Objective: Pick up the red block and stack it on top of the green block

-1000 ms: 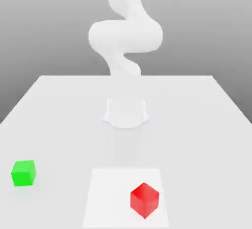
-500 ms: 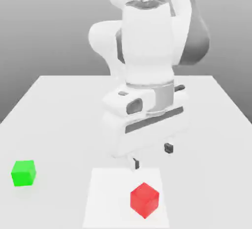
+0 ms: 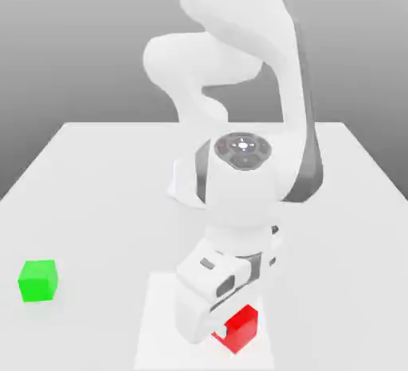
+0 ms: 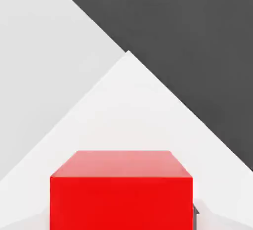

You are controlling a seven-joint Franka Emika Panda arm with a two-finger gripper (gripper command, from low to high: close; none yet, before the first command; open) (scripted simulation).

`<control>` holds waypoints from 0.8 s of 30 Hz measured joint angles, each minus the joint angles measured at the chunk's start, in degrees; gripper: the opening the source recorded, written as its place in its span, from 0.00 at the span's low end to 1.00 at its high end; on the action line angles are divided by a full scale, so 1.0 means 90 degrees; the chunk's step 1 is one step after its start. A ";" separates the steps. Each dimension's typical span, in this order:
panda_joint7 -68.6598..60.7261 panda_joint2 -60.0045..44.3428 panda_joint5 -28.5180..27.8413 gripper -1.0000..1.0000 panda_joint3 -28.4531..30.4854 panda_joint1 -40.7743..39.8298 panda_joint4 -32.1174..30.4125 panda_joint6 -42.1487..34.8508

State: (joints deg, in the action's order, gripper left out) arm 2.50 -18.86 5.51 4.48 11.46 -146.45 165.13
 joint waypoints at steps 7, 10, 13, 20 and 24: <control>0.0100 0.1212 -0.0336 0.00 0.0396 -0.0098 -0.0182 -0.1024; -0.0227 0.1375 -0.0321 0.00 0.0825 -0.0585 -0.0195 -0.1178; -0.0568 0.1505 -0.0315 0.00 0.1264 -0.1188 -0.0201 -0.1304; -0.1310 0.1790 -0.0384 0.00 0.2082 -0.2785 -0.0215 -0.1583; -0.1818 0.1424 0.0009 0.00 0.2087 -0.3158 -0.0188 -0.1279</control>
State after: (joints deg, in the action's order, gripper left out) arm -13.86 -6.04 5.59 23.27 -16.97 -148.14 153.62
